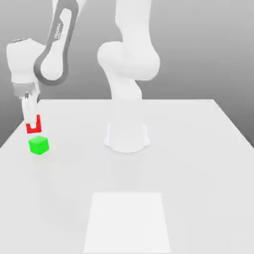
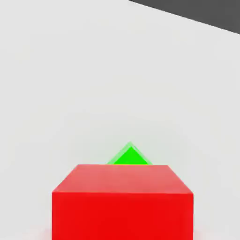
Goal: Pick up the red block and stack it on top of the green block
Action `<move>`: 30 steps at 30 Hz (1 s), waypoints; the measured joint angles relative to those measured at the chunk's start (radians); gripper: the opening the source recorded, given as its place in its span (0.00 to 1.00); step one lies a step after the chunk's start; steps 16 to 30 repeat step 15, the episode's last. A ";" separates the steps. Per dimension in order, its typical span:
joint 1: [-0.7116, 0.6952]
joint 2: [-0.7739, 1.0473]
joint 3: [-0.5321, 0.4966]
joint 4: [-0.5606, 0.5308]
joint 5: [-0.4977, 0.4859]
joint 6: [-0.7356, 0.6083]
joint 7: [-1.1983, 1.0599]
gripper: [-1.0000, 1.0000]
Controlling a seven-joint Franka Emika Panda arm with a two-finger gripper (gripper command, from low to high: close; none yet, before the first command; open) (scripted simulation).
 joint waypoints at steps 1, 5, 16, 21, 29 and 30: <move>0.008 0.011 -0.004 0.000 0.016 0.009 -0.011 0.00; 0.040 0.056 -0.018 0.000 0.085 0.046 -0.058 0.00; 0.083 0.169 0.000 0.003 0.299 0.129 -0.209 0.00; 0.083 0.169 0.000 0.003 0.299 0.129 -0.209 0.00; 0.083 0.169 0.000 0.003 0.299 0.129 -0.209 0.00; 0.083 0.169 0.000 0.003 0.299 0.129 -0.209 0.00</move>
